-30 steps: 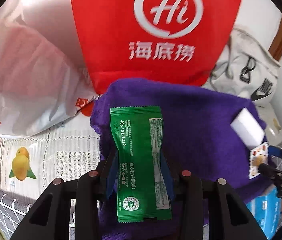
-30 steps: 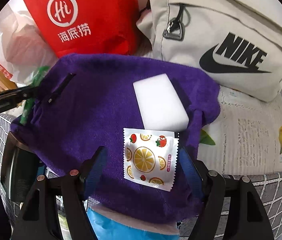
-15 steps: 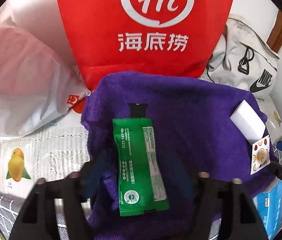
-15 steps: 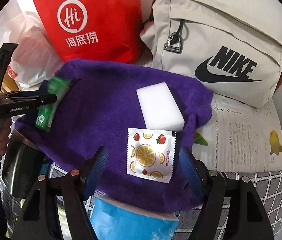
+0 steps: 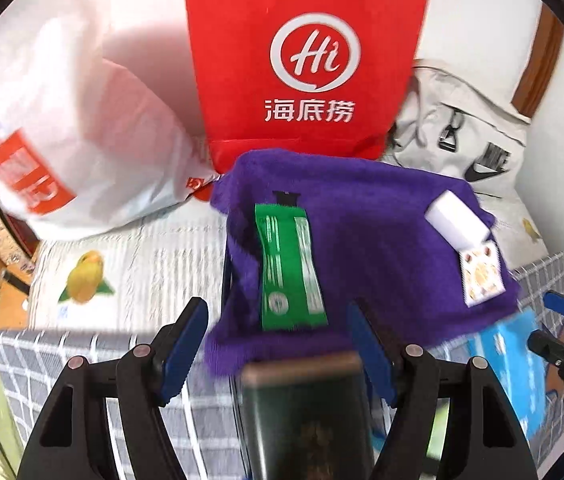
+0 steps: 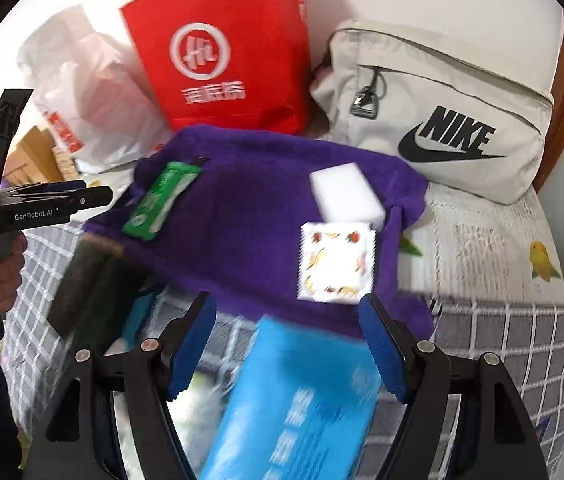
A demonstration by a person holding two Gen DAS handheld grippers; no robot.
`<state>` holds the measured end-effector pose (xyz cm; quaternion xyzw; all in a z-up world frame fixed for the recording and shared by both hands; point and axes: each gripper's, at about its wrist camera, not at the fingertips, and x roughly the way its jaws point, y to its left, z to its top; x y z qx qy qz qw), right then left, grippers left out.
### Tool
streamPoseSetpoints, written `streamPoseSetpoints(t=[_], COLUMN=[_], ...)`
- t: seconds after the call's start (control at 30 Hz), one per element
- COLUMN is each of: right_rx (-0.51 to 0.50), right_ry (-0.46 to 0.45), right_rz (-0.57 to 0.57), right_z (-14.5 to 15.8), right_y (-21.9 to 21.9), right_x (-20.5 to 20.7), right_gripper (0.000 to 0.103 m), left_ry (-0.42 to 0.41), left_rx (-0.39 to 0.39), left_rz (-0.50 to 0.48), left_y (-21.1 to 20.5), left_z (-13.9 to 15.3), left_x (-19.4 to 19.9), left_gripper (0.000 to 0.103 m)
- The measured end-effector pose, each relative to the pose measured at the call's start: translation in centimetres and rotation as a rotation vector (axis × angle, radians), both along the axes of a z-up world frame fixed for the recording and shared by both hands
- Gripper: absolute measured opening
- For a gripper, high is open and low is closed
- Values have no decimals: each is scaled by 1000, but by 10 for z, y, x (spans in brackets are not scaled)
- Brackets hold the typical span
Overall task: Organize soft objects
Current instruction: 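Move both open tools back over the pile of items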
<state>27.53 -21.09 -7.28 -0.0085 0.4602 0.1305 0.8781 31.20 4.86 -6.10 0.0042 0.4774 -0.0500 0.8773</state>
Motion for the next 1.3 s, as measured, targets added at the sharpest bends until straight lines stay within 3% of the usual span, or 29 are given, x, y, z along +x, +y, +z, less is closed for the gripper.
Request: streamPoseSetpoints(t=[0.33,0.67,1.0,1.2,1.27,1.3], right_rx=[36,51,56,63,57,55], right_ry=[-25,0,31,38,37,35], right_rz=[12,-12,-41,-51,-54,-56], right_z=[7,-10,-36,-44,-45,-46], right_y=[10,9,12,10,9,8], right_x=[-81,-138,-169,-182,-186,-187], right_gripper=[74,74,74,74,74,74], left_ry=[-22,29,81,64,48,46], left_rx=[-19,-64,-118,-65,-52,-68], left_rz=[-30,-78,-126,-200,-210,-218], left_y=[-4,-10,-12,-31,-33,-33], left_z=[5,-33,-79,-89,-89,-89], left_x=[-95,-163,-200,-208,-210,-211], left_gripper=[70,70,70,70,67,57])
